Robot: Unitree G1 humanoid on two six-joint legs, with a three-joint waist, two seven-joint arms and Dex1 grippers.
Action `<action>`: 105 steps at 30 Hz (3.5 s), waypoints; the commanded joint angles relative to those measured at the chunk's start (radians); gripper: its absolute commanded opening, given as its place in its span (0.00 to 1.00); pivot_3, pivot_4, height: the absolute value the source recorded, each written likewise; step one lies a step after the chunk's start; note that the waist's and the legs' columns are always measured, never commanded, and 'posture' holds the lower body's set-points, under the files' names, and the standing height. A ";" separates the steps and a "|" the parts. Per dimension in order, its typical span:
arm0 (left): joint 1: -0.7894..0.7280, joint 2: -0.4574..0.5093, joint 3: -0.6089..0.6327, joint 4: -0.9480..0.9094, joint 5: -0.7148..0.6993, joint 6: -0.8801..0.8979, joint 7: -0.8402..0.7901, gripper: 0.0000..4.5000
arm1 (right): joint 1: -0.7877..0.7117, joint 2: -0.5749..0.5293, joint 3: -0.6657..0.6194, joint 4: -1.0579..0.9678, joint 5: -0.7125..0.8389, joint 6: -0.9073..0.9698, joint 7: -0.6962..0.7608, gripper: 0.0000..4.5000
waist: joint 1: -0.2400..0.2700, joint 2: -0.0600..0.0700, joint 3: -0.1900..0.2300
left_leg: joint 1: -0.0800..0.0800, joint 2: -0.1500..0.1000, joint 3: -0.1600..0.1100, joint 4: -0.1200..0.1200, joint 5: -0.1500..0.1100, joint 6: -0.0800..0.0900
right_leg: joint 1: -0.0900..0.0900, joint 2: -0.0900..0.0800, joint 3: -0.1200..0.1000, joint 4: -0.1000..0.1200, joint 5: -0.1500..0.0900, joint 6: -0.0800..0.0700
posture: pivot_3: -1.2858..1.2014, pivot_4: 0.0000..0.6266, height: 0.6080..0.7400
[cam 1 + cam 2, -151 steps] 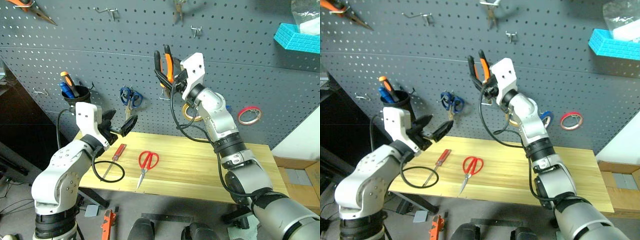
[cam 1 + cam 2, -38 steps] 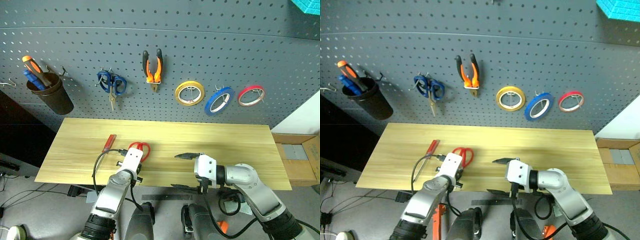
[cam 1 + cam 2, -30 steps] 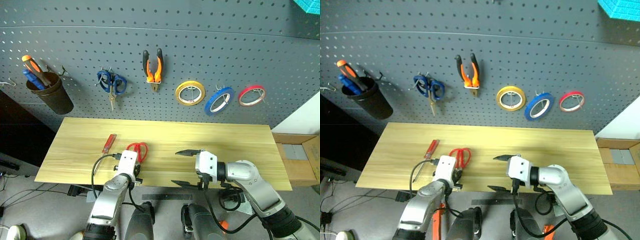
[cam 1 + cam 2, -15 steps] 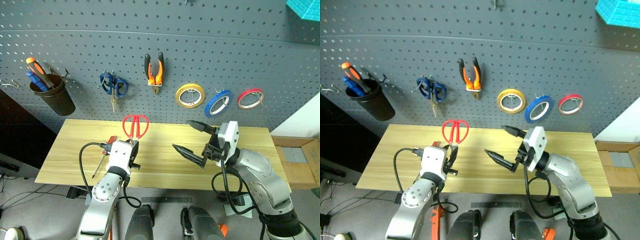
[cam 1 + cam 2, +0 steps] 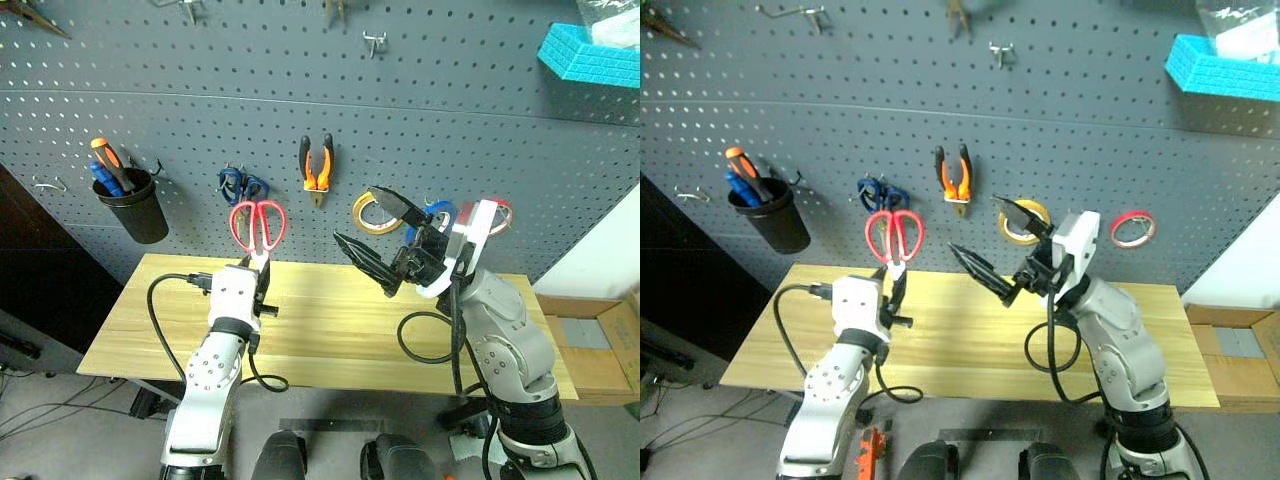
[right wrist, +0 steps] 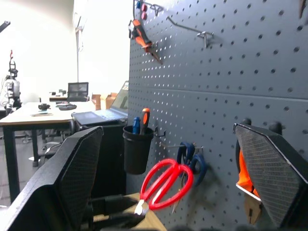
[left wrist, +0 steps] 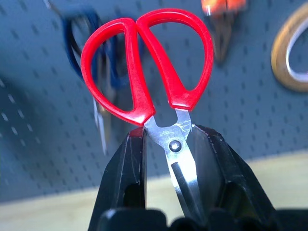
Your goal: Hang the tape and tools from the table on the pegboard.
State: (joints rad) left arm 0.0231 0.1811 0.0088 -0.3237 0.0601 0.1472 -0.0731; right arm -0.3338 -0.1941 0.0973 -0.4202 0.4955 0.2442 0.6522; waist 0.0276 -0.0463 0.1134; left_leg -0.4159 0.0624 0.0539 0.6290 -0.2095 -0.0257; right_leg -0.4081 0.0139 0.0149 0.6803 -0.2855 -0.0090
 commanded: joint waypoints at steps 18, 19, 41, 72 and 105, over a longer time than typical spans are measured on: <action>-0.159 -0.018 0.073 0.100 -0.041 -0.066 0.033 0.23 | -0.061 -0.023 0.033 0.054 -0.073 -0.033 -0.004 1.00 | 0.004 0.000 -0.053 | 0.003 0.000 0.000 0.001 0.000 0.000 | 0.003 0.001 0.000 0.001 0.002 -0.004 | 0.58 0.01 1.00; -0.159 -0.021 0.074 0.102 -0.046 -0.061 0.032 0.23 | -0.063 -0.024 0.035 0.055 -0.079 -0.035 -0.005 1.00 | 0.004 0.000 -0.055 | 0.003 0.000 0.000 0.001 0.000 0.000 | 0.003 0.001 0.000 0.001 0.003 -0.004 | 0.58 0.01 1.00; -0.242 -0.051 0.080 0.233 -0.109 0.098 0.003 0.23 | -0.063 -0.034 0.033 0.051 -0.091 -0.013 -0.031 1.00 | 0.023 0.000 -0.059 | 0.005 0.000 0.000 0.002 0.000 0.000 | 0.004 0.002 0.001 0.002 0.003 -0.004 | 0.57 0.03 1.00; -0.428 0.023 0.056 0.476 -0.094 0.141 -0.058 0.99 | -0.067 -0.041 0.032 0.053 -0.105 -0.022 -0.033 1.00 | 0.024 0.000 -0.059 | 0.005 0.000 0.000 0.002 0.000 0.000 | 0.004 0.002 0.001 0.003 0.003 -0.004 | 0.56 0.03 1.00; -0.005 0.130 0.121 0.161 -0.059 0.186 -0.062 0.99 | 0.052 -0.158 0.090 0.028 -0.118 -0.006 0.097 1.00 | 0.023 0.004 -0.055 | 0.021 0.001 0.001 0.000 -0.001 0.001 | 0.019 0.001 0.001 0.001 -0.002 -0.004 | 0.58 0.10 1.00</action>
State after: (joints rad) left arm 0.0332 0.2983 0.1113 -0.1263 0.0003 0.3420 -0.1295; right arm -0.2663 -0.3539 0.1900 -0.3487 0.3649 0.2347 0.7484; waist 0.0508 -0.0421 0.0582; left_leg -0.3952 0.0638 0.0547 0.6286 -0.2101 -0.0247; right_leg -0.3890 0.0148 0.0160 0.6817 -0.2879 -0.0131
